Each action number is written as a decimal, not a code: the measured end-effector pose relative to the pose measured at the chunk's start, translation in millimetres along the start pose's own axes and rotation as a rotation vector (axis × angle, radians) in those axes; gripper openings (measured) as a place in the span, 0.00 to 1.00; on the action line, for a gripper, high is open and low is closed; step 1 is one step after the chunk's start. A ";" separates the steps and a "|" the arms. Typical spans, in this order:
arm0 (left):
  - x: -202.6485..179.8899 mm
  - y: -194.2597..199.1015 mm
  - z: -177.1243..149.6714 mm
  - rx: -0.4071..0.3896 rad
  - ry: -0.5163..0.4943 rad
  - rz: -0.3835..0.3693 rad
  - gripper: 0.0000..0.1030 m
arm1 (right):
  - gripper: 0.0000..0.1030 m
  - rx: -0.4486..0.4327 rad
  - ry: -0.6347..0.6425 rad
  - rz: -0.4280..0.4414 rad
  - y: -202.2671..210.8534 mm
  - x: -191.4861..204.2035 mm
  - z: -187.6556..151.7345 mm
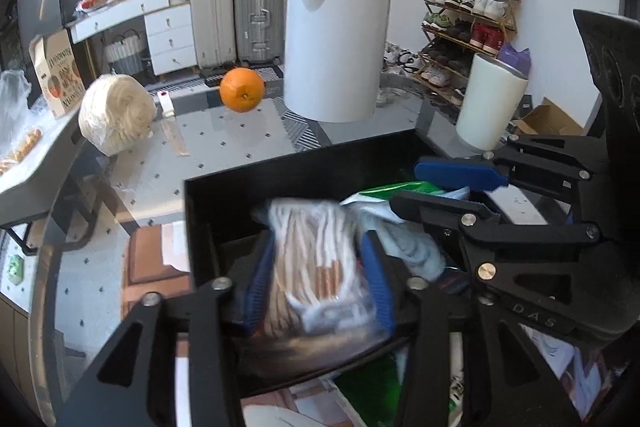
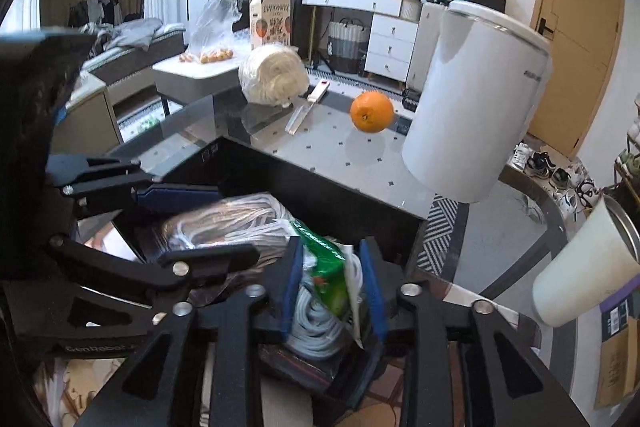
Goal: Organize soft objects
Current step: 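Lower both held items into the black box and open both grippers, then move the left gripper to the large green medicine packet while the right moves to the white plush bunny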
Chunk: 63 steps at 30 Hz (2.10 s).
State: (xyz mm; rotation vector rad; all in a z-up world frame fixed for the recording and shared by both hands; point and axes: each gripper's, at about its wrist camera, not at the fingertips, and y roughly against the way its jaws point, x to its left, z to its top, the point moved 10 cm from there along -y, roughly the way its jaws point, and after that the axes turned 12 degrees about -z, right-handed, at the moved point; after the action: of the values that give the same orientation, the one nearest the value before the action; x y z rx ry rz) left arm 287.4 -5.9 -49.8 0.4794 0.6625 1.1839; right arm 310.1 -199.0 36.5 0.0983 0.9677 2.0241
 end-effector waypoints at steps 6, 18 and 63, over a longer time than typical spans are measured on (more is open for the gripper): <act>-4.1 18.6 -2.9 -0.025 0.011 -0.003 0.76 | 0.63 -0.049 -0.049 0.003 35.6 -12.9 -4.7; -7.0 71.3 -16.9 -0.136 0.064 0.008 1.00 | 0.99 -0.072 -0.151 -0.038 88.5 -34.6 -40.6; -25.8 62.4 -81.0 -0.073 0.056 0.026 1.00 | 0.99 0.145 -0.224 -0.042 63.1 -63.3 -123.3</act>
State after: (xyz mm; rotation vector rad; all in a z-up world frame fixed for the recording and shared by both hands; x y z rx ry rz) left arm 182.6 -10.6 -61.2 0.3955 0.6597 1.2453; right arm 257.6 -339.5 10.0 0.3724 0.9634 1.8570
